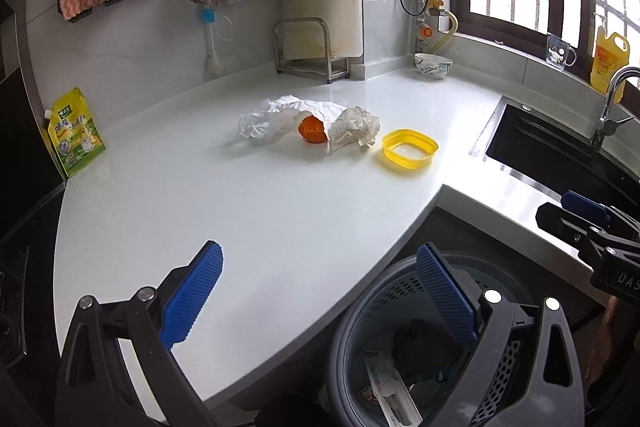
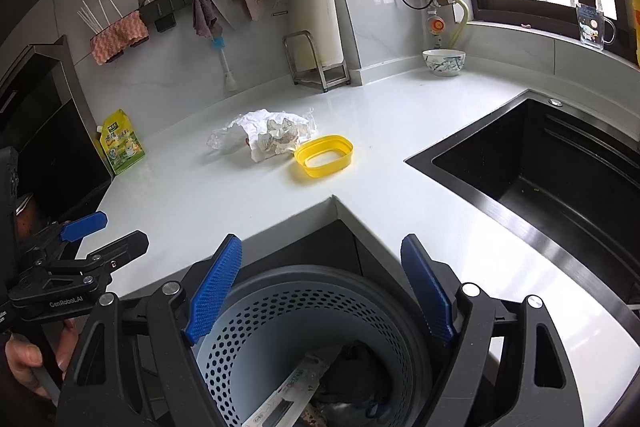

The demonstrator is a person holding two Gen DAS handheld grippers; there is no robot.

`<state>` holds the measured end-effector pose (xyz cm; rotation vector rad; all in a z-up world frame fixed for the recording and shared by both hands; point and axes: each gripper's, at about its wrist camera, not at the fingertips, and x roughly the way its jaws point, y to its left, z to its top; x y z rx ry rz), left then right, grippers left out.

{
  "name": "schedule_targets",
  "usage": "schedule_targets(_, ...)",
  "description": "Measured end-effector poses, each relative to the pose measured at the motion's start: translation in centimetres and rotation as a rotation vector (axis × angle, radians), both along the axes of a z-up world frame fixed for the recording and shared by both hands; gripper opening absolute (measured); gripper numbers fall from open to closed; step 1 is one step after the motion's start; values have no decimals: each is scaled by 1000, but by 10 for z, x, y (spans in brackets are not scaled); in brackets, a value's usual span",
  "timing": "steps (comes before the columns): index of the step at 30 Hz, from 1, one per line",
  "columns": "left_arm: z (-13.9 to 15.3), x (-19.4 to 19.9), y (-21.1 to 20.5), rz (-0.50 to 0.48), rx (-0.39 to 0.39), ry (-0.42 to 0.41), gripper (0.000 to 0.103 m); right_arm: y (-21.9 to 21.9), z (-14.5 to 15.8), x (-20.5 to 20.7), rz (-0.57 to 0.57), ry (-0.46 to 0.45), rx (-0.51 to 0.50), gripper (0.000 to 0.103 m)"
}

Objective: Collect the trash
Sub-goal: 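Move both tools back over the counter toward the remaining trash, then close the right tool on the rim of the yellow square container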

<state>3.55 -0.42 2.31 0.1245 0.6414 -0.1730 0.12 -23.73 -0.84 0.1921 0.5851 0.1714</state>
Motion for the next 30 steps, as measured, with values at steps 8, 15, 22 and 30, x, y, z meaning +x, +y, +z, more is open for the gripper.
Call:
schedule_targets(8,9,40,14,84,-31,-42,96,-6,3,65,-18,67,-31,78)
schedule_targets(15,-1,77,10,119,10,-9,96,8,-2,117,59,112,-94,78)
schedule_targets(22,-9,106,11,135,1,32,97,25,-15,164,143,176,-124,78)
schedule_targets(30,-14,128,11,138,-29,69,97,36,-31,201,216,249,-177,78)
